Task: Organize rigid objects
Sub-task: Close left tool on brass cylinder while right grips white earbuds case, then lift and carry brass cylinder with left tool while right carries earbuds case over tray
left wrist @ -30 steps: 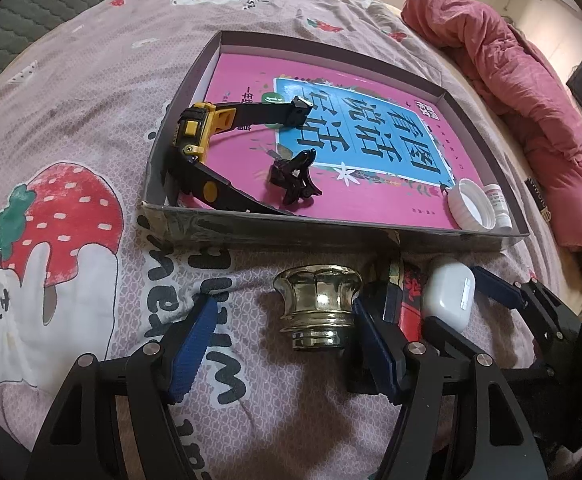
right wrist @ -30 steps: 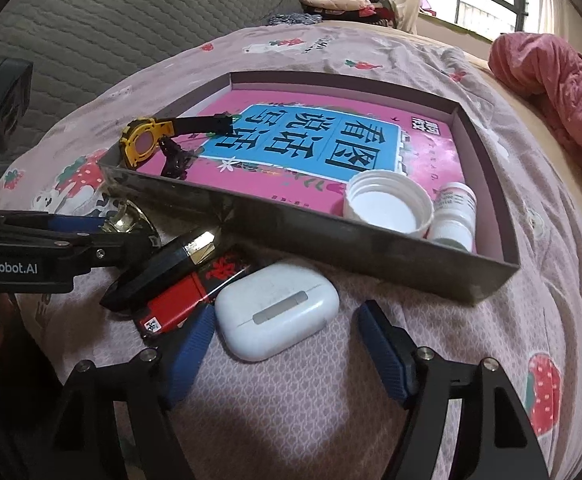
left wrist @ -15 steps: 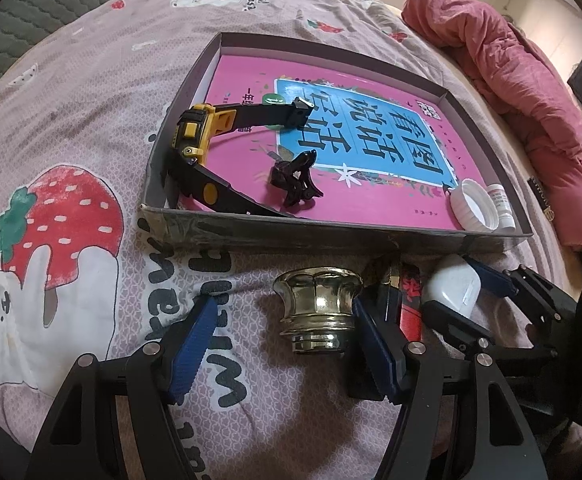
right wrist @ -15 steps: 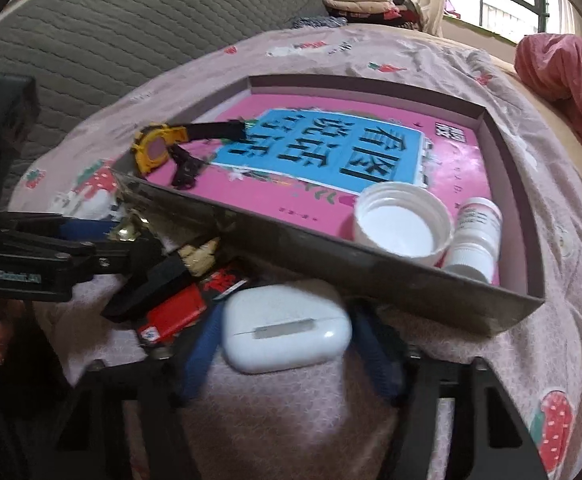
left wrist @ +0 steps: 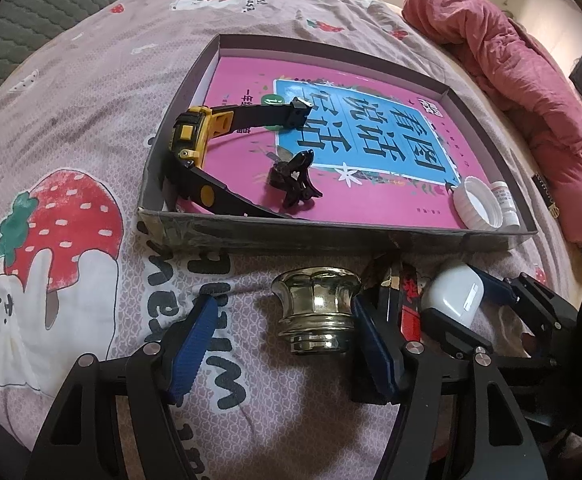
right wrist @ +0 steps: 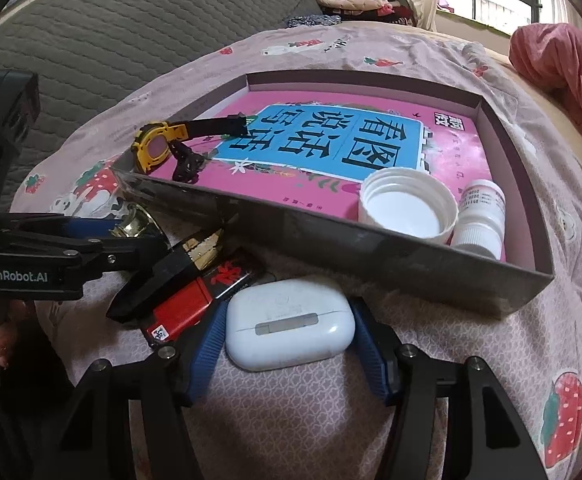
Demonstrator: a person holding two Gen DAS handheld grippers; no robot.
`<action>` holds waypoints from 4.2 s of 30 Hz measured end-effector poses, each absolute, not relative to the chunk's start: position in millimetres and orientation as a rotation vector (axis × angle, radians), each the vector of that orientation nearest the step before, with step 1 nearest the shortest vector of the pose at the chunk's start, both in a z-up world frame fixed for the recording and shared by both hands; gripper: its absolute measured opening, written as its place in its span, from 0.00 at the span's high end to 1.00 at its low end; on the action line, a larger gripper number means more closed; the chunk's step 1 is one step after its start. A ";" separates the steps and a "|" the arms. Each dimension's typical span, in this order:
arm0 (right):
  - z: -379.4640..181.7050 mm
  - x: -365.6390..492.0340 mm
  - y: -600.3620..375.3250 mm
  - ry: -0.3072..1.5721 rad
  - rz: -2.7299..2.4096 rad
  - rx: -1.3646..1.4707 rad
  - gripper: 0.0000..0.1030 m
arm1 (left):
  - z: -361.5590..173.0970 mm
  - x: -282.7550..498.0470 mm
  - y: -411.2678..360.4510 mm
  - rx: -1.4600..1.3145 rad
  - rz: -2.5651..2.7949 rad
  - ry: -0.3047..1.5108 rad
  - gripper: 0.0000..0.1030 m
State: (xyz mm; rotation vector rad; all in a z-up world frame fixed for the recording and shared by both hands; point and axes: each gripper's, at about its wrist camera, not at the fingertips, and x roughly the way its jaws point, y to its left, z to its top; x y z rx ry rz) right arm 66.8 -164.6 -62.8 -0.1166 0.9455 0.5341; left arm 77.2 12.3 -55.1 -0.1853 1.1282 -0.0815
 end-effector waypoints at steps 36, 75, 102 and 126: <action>-29.2 33.1 -167.9 0.874 0.433 -0.063 0.41 | -36.0 53.4 1.1 -0.117 -0.144 1.087 0.64; 18.5 24.3 -181.3 0.729 0.419 -0.012 0.41 | 5.5 41.2 0.6 -0.148 -0.161 0.983 0.64; 36.1 36.4 -203.0 0.662 0.335 -0.005 0.41 | 32.4 60.7 -10.2 -0.157 -0.173 0.922 0.64; 49.3 59.0 -197.5 0.624 0.312 -0.051 0.41 | 33.4 92.1 -14.7 -0.177 -0.173 0.904 0.64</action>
